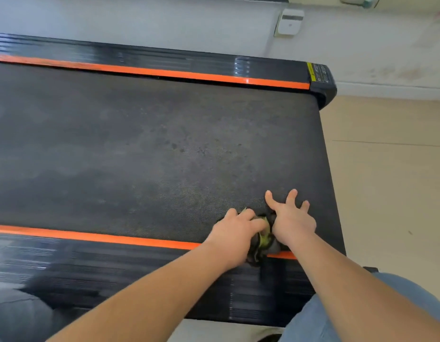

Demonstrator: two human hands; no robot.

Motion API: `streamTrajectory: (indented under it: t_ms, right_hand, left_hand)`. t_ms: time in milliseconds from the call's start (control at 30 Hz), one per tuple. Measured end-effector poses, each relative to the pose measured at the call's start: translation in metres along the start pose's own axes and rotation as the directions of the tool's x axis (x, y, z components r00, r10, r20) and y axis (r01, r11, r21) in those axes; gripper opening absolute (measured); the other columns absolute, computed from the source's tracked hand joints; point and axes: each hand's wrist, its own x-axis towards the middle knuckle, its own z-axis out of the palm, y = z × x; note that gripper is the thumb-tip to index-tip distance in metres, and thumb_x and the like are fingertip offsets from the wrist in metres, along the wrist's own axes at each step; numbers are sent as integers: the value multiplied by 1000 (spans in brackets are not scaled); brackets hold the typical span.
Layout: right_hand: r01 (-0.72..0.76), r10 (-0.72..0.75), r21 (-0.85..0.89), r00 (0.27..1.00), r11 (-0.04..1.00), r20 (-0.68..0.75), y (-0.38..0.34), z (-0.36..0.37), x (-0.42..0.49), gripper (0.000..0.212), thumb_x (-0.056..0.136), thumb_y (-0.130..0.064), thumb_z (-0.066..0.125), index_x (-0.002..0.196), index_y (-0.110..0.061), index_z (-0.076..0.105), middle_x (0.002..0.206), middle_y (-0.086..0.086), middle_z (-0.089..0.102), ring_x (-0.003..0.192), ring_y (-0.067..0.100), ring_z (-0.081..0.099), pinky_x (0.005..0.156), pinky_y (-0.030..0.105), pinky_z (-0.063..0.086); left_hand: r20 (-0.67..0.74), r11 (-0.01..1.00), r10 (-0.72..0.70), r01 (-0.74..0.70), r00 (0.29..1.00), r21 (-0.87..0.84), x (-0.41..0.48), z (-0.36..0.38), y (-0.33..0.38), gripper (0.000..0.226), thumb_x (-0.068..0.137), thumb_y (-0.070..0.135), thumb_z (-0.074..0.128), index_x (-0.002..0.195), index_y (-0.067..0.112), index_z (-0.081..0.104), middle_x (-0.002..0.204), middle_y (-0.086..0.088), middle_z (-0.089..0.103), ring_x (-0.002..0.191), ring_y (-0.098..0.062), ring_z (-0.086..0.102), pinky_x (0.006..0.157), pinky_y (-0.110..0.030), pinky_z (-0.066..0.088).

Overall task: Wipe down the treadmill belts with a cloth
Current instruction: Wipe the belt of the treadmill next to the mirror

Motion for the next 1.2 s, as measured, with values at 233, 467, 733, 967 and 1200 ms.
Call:
streamTrajectory:
  t_ms: [233,467,733,967,1200]
  right_hand:
    - [7,-8,14,999,1000,53,-3,-2,2,138,67,-43,94,154,-58,-11,167,6,-27,154,47,-12,109,67,41]
    - [1,-3,28,998,1000,61,-2,-3,-1,133,73,-34,91,155,-57,-12,167,7,-26,154,48,-12,110,69,39]
    - [60,-60,64,998,996,1,5,-14,1,87,99,-23,59,158,-56,5,172,3,-9,157,41,1,112,58,43]
    - [243,-211,224,965,944,-157,-45,-73,55,79,95,-18,59,162,-40,22,172,3,-5,158,32,5,113,48,42]
    - [36,-46,103,995,994,94,-101,-106,99,144,68,-40,94,156,-49,-20,163,4,-38,152,49,-20,118,66,27]
  left_hand:
    - [-143,936,-290,312,946,166,-87,-27,-148,46,82,11,66,120,34,54,129,11,45,101,-24,43,70,-38,51]
    - [-215,943,-324,295,921,-155,-36,-2,-54,53,77,6,59,120,36,59,120,7,52,102,-30,55,84,-34,45]
    - [-78,996,-11,18,997,90,-6,-6,-13,53,83,36,64,131,34,41,131,-2,37,117,-31,39,89,-47,48]
    - [-278,960,-250,274,927,50,46,-68,-103,50,87,42,62,132,29,46,129,-4,37,118,-32,41,85,-44,52]
    - [-157,964,-183,209,970,166,53,-69,-135,67,87,79,48,138,37,40,142,-4,33,130,-33,35,100,-53,43]
